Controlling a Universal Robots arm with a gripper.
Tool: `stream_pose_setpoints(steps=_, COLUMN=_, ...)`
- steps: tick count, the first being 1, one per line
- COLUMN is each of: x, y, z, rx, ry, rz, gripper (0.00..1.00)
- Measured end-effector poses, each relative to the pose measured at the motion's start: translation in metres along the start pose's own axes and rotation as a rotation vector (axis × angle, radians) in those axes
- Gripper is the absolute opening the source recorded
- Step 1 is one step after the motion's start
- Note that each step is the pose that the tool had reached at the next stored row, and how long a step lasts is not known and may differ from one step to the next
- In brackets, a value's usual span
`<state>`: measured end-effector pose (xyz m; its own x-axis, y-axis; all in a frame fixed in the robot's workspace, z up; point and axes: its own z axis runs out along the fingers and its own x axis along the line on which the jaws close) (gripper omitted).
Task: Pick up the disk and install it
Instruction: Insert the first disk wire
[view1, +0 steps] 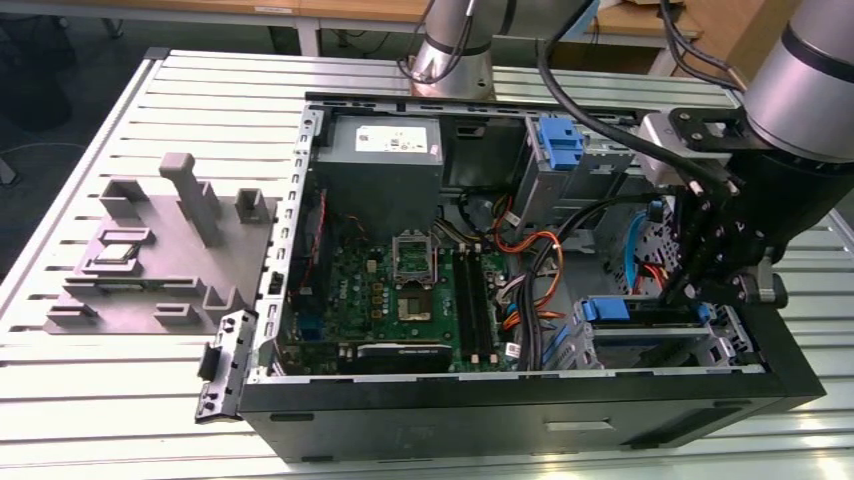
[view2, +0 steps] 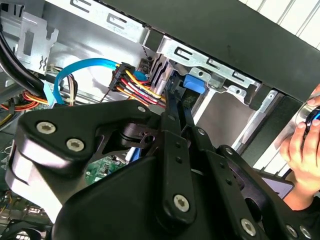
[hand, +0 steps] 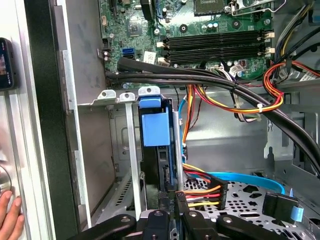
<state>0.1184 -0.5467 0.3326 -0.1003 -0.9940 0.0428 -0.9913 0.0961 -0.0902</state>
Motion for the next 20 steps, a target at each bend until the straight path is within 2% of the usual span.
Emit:
stream_pose_setpoints(steps=10, x=0.0009, y=0.0003, z=0.0049, rx=-0.0009, ry=-0.0093, rz=0.0, gripper=0.17)
stream_pose_setpoints(steps=20, x=0.0008, y=0.0005, z=0.0068, rx=-0.0011, ry=-0.0107, rz=0.0, gripper=0.17)
